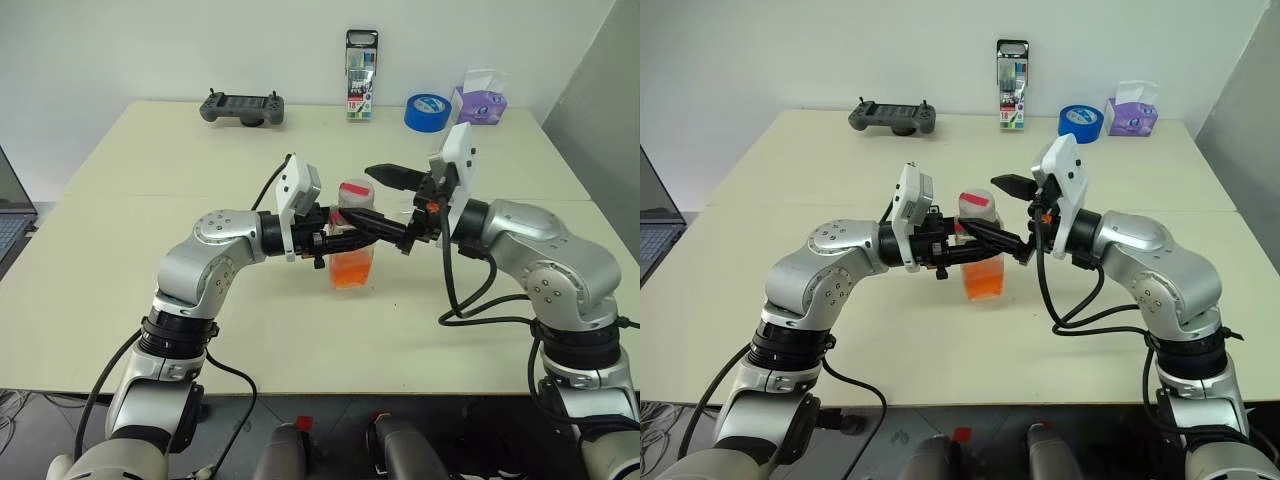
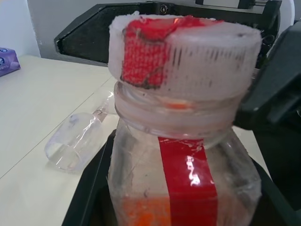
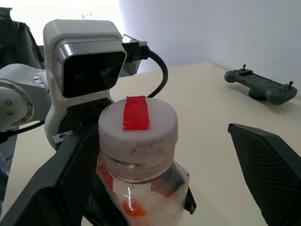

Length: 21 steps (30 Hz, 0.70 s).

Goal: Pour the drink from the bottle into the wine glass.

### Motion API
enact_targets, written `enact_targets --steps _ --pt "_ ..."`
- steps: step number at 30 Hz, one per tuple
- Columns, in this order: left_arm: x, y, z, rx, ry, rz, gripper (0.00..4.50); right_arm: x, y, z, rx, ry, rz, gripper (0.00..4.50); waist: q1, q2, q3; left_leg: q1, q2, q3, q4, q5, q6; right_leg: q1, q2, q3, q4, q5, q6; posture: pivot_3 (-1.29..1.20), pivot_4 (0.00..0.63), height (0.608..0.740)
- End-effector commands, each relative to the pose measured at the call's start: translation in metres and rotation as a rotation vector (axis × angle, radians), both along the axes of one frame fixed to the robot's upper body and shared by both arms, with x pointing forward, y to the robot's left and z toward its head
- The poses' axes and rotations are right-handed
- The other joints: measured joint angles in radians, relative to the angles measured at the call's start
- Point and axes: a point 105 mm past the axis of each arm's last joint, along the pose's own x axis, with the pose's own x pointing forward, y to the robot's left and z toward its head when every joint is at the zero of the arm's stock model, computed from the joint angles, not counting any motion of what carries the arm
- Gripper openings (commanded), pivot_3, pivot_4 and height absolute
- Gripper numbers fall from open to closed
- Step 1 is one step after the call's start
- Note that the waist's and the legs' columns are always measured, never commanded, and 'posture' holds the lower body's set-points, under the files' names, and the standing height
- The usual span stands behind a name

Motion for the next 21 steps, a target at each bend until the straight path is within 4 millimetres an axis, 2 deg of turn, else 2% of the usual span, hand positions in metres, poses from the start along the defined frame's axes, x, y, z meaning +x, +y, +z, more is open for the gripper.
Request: enact_targets --steps 1,21 --pt "-0.005 0.0 0.016 -0.019 -0.075 -0.013 1.97 -0.009 -0.007 0.013 0.016 -0.046 0.009 4.49 0.0 0.0 0.0 0.0 0.0 0.0 0.0 0.0 0.0 0.0 0.0 0.0 0.0 0.0 0.0 0.0 0.15 0.74" --pt "-0.006 -0.001 0.015 -0.02 -0.073 -0.005 1.97 -0.007 -0.018 0.018 0.012 -0.033 -0.013 4.49 0.0 0.0 0.0 0.0 0.0 0.0 0.0 0.0 0.0 0.0 0.0 0.0 0.0 0.0 0.0 0.0 0.15 0.74"
